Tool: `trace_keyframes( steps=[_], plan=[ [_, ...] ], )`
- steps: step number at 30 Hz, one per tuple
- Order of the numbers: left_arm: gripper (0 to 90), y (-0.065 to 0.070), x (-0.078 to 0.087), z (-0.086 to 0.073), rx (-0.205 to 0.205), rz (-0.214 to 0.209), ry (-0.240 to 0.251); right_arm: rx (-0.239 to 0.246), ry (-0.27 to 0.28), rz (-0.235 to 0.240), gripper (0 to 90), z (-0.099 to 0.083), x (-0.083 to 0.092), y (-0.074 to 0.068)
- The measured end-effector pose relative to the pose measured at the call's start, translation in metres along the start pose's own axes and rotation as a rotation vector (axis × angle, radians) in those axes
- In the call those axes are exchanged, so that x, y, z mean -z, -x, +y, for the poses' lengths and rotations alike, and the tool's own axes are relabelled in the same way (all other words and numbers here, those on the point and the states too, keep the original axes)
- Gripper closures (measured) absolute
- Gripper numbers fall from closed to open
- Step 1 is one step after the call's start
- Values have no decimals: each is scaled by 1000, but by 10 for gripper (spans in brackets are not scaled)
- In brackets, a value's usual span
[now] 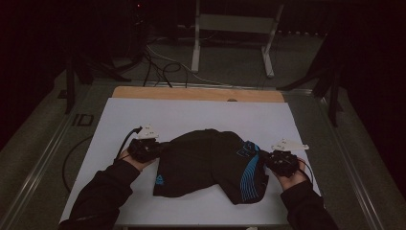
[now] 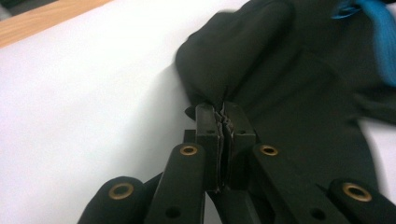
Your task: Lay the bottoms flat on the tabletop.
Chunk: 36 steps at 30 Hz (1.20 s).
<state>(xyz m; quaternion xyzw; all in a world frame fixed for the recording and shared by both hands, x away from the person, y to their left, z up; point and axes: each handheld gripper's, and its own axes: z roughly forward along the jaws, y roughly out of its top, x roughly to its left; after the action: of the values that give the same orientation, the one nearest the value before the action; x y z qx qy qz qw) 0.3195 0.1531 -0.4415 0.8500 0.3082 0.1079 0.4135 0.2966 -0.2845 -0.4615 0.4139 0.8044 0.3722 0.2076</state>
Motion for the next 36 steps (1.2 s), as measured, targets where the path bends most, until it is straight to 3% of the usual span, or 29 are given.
trace_keyframes(
  steps=[5,9,10,15,27,32,36],
  plan=[
    [874,27,-3,-14,-48,-57,-52,-15,-72,29,873,-17,8,0],
    [873,36,-5,-21,-58,-78,-72,-15,-95,24,873,-28,12,-1],
    [873,41,-6,-25,-50,-101,-81,-26,-97,30,873,-30,14,-1],
    [873,55,-12,-34,-77,-133,-127,-37,-131,39,873,-44,21,-5],
    [870,71,-23,-47,-83,-206,-186,-77,-205,41,872,-66,26,-4],
    [868,69,-32,-52,-69,-218,-216,-61,-232,43,870,-66,19,-5],
    [861,66,-27,-48,-44,-226,-186,-67,-224,50,862,-64,20,-5]
  ],
)
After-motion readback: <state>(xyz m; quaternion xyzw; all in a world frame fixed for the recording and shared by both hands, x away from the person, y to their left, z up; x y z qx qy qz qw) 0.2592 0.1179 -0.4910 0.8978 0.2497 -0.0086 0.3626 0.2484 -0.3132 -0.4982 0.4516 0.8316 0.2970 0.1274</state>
